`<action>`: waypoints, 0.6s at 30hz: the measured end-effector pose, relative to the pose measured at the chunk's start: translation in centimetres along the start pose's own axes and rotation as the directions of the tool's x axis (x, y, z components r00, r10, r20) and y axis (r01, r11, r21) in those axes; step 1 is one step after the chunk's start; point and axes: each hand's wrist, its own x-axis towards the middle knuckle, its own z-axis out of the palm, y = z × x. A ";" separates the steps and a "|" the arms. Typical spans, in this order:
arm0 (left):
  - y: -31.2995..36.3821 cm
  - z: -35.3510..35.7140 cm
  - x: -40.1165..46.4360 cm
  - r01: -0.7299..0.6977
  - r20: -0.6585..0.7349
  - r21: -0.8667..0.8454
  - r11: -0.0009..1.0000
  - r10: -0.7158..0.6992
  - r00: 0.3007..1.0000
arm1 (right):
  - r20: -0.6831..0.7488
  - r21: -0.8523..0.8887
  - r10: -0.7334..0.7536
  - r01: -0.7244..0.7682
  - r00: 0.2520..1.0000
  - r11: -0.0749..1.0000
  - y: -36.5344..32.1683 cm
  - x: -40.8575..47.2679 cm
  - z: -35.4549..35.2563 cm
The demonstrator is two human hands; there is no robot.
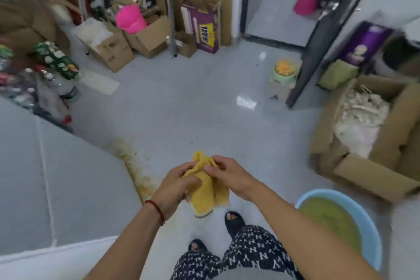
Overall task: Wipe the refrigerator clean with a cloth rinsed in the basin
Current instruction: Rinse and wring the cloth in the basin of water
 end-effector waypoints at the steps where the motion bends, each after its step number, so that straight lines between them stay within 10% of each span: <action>1: 0.1 1.0 1.3 0.000 0.021 0.059 0.998 -0.001 1.000 | -0.077 -0.038 0.014 -0.017 0.997 0.999 1.3 -0.8 -1.9; 5: -0.4 6.4 6.4 -0.056 0.221 0.318 0.946 -0.017 0.975 | -0.465 -0.184 0.149 -0.260 0.873 0.948 9.2 -7.5 -8.8; 8: -1.0 12.3 8.5 -0.126 0.377 0.441 0.889 -0.055 0.925 | -0.780 -0.076 0.230 -0.454 0.581 0.888 13.2 -14.9 -10.8; 12: -2.8 20.8 8.6 -0.131 0.369 0.489 0.863 -0.068 0.927 | -0.850 0.249 0.438 -0.510 0.292 0.823 19.0 -23.9 -12.0; 18: -7.7 31.3 10.8 -0.235 0.351 0.687 0.688 -0.030 0.936 | -0.623 0.683 0.684 -0.162 0.380 0.712 27.6 -29.5 -14.9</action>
